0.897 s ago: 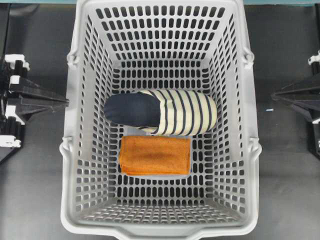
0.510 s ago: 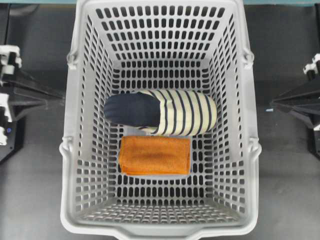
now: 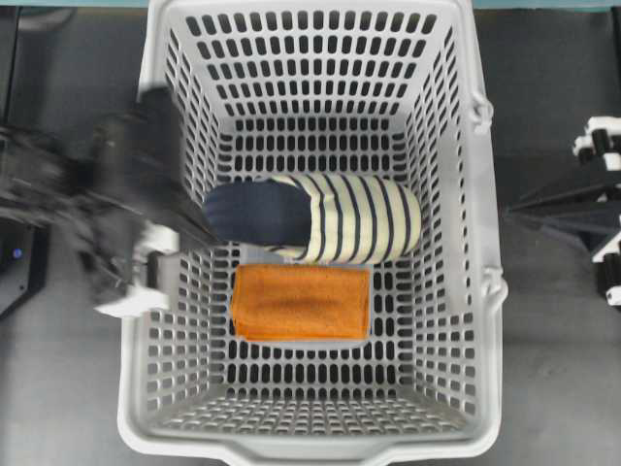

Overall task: Pick up the orange cloth from the shopping basket with the left arm.
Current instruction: 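Move the left gripper over the basket toward the orange cloth, then lower the open left gripper onto the orange cloth beside the slipper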

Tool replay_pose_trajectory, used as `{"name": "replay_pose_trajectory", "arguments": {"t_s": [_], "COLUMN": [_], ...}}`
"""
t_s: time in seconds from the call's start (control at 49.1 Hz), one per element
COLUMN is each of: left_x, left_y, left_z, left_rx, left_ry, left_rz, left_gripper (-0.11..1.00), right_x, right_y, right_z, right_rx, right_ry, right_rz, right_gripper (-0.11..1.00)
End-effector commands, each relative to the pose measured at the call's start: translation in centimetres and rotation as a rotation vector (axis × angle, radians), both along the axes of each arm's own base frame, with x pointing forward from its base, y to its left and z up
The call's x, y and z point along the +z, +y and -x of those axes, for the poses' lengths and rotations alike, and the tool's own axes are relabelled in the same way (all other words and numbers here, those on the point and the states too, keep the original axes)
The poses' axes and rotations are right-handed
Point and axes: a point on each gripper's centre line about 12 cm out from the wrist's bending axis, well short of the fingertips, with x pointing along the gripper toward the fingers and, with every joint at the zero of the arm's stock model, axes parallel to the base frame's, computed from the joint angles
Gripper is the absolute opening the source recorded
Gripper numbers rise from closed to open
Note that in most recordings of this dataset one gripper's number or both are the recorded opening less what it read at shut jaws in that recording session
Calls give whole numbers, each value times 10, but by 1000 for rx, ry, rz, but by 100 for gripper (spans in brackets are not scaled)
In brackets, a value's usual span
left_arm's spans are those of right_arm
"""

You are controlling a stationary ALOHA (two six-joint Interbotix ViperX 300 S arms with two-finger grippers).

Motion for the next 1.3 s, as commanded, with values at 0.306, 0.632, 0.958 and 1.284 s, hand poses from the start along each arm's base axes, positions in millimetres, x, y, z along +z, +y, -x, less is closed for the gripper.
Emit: {"name": "replay_pose_trajectory", "arguments": {"t_s": [0.306, 0.632, 0.958, 1.284], "left_x": [-26, -67, -102, -144], "left_y": [-29, -43, -46, -47], "left_z": [-94, -120, -120, -110], "left_rx": [-177, -189, -187, -190], "left_ry": [246, 305, 305, 345], "left_rz": [-149, -146, -136, -135], "left_gripper": [0, 29, 89, 89], "right_x": [12, 10, 8, 4], "right_y": [1, 1, 0, 0], "right_z": [-2, -1, 0, 1], "right_rx": [1, 2, 2, 2], "right_ry": [-50, -43, -38, -27], "right_rz": [-7, -7, -5, -6], "right_gripper": [0, 0, 0, 0]}}
